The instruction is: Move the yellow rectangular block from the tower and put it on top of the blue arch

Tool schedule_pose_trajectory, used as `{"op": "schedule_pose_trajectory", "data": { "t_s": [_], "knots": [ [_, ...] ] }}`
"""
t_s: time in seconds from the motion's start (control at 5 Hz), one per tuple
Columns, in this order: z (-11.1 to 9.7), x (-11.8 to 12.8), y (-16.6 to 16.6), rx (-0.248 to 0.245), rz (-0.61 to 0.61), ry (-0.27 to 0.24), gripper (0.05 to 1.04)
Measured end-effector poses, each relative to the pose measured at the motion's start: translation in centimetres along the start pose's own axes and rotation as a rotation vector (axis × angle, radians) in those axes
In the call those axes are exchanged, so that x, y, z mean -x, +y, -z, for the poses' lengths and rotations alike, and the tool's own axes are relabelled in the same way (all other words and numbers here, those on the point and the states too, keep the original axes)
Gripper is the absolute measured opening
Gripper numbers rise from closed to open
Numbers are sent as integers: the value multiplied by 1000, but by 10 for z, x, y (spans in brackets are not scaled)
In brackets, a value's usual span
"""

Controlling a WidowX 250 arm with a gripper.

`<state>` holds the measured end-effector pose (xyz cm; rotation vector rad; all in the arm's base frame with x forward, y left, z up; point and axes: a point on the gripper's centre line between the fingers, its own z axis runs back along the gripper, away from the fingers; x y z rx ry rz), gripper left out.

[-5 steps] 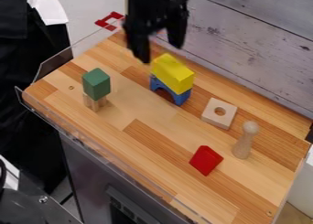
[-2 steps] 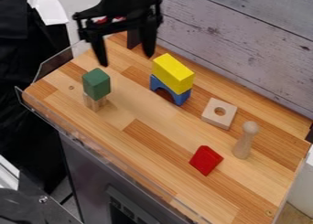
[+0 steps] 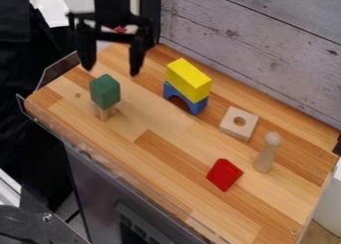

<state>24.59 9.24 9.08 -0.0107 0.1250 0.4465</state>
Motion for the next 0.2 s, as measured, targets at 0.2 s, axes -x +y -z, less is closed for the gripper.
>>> {"op": "schedule_pose_trajectory", "data": {
  "t_s": [0.2],
  "knots": [
    [-4,-6,7,-61,97,-42,999]
  ]
}}
